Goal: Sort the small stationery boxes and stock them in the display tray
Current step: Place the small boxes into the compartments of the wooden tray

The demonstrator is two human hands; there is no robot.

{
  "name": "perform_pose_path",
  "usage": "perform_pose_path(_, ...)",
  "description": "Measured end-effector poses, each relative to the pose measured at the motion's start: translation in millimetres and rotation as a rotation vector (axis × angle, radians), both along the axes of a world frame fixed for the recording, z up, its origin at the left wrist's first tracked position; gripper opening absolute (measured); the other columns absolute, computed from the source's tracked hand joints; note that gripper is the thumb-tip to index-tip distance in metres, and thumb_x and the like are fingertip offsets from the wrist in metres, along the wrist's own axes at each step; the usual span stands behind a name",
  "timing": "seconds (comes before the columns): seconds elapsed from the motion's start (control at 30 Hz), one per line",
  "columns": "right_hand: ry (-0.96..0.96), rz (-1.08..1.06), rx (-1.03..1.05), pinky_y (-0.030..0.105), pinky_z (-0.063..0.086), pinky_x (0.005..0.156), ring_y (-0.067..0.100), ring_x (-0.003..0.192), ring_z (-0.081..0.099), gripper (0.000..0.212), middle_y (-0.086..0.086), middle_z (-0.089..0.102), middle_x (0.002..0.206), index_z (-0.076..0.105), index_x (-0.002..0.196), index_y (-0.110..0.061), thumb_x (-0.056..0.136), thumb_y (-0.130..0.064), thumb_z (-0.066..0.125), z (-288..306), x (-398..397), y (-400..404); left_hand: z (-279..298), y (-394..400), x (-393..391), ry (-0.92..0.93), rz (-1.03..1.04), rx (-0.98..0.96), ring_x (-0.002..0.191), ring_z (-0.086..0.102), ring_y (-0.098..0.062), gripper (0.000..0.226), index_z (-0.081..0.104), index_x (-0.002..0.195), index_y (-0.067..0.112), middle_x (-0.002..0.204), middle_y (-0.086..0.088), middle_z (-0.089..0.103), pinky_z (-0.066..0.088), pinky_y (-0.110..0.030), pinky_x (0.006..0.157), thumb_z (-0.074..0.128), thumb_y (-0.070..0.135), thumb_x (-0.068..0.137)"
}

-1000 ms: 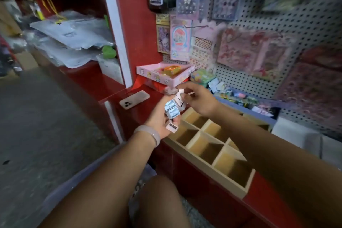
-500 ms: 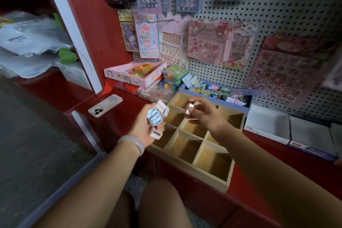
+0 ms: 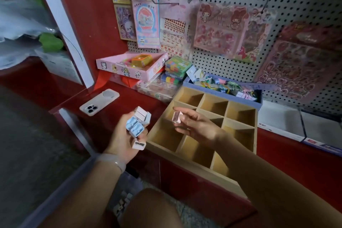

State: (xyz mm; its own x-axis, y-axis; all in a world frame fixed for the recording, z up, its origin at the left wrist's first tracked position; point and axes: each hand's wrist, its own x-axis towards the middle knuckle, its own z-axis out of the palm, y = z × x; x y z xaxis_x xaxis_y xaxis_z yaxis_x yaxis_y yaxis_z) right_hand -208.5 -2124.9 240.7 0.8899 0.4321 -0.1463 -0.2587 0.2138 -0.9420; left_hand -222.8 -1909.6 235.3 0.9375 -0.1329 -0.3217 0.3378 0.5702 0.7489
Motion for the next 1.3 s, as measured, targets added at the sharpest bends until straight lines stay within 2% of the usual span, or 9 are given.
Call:
perform_pose_path(0.13,-0.126,-0.099,-0.255,0.020,0.053,0.075,0.010,0.080,0.061,0.013,0.008,0.059,0.090,0.057,0.103,-0.006,0.090,-0.008,0.059,-4,16,17,-1,7,7,-0.005,-0.006,0.038,0.033,0.029,-0.006,0.034,0.056,0.064,0.018,0.060,0.001,0.036,0.014,-0.014,0.037,0.041,0.035,0.090)
perform_pose_path(0.2,-0.259,-0.163,-0.654,0.023,0.050,0.074,0.010,0.080,0.058,0.016,0.004,0.058,0.087,0.057,0.094,-0.008,0.086,-0.019,0.067,-6,21,27,-1,12,10,-0.008,-0.002,0.014,0.033,0.031,-0.007,0.032,0.054,0.066,0.017,0.063,0.000,0.035,0.019,-0.014,0.034,0.039,0.032,0.091)
perform_pose_path(0.27,-0.361,-0.145,-1.004,0.030,0.051,0.078,0.015,0.087,0.059,0.023,0.001,0.061,0.091,0.058,0.097,-0.010,0.087,-0.030,0.064,-15,19,37,-3,15,14,-0.009,0.002,-0.006,0.033,0.032,-0.007,0.034,0.055,0.066,0.016,0.066,-0.001,0.035,0.022,-0.014,0.033,0.038,0.031,0.092)
perform_pose_path(0.43,-0.658,0.067,-1.370,0.038,0.052,0.075,0.022,0.092,0.063,0.023,0.001,0.065,0.103,0.052,0.108,-0.020,0.095,-0.038,0.048,-39,-3,52,-7,16,16,0.003,0.013,-0.008,0.033,0.033,-0.007,0.029,0.050,0.070,0.015,0.064,0.000,0.040,0.025,-0.014,0.032,0.038,0.029,0.092)
perform_pose_path(0.63,-0.681,0.186,-1.300,0.024,0.043,0.071,0.009,0.089,0.059,0.016,-0.007,0.066,0.103,0.058,0.097,-0.023,0.094,-0.037,0.052,-37,-4,43,-7,13,10,0.014,0.040,-0.010,0.033,0.033,-0.008,0.031,0.053,0.069,0.013,0.062,-0.002,0.045,0.023,-0.015,0.034,0.039,0.030,0.091)
perform_pose_path(0.8,-0.651,0.287,-1.291,0.032,0.050,0.082,0.009,0.097,0.061,0.017,-0.011,0.067,0.108,0.058,0.100,-0.026,0.092,-0.040,0.052,-39,-16,30,-4,12,6,0.013,0.016,0.012,0.033,0.032,-0.008,0.040,0.060,0.059,0.017,0.061,0.000,0.047,0.019,-0.017,0.037,0.040,0.033,0.090)
perform_pose_path(0.93,-0.650,0.060,-1.287,0.034,0.050,0.077,0.018,0.091,0.060,0.019,0.000,0.063,0.100,0.056,0.105,-0.019,0.094,-0.034,0.050,-38,-18,37,-7,7,1,0.016,0.010,-0.010,0.033,0.033,-0.008,0.027,0.054,0.072,0.015,0.066,-0.002,0.046,0.022,-0.016,0.035,0.041,0.032,0.089)
perform_pose_path(1.03,-0.587,-0.096,-1.339,0.038,0.050,0.082,0.027,0.096,0.059,0.022,0.009,0.059,0.108,0.054,0.112,-0.011,0.095,-0.024,0.049,-39,-13,52,-10,4,-1,0.030,-0.002,-0.014,0.034,0.033,-0.007,0.028,0.057,0.070,0.016,0.068,-0.002,0.046,0.023,-0.014,0.034,0.043,0.033,0.089)
perform_pose_path(1.3,-0.615,0.057,-1.462,0.033,0.046,0.082,0.028,0.104,0.059,0.026,0.011,0.059,0.116,0.056,0.119,-0.013,0.098,-0.018,0.041,-42,-11,56,-7,3,4,0.046,-0.012,0.000,0.034,0.033,-0.008,0.028,0.056,0.072,0.016,0.068,-0.003,0.046,0.025,-0.014,0.034,0.043,0.032,0.090)
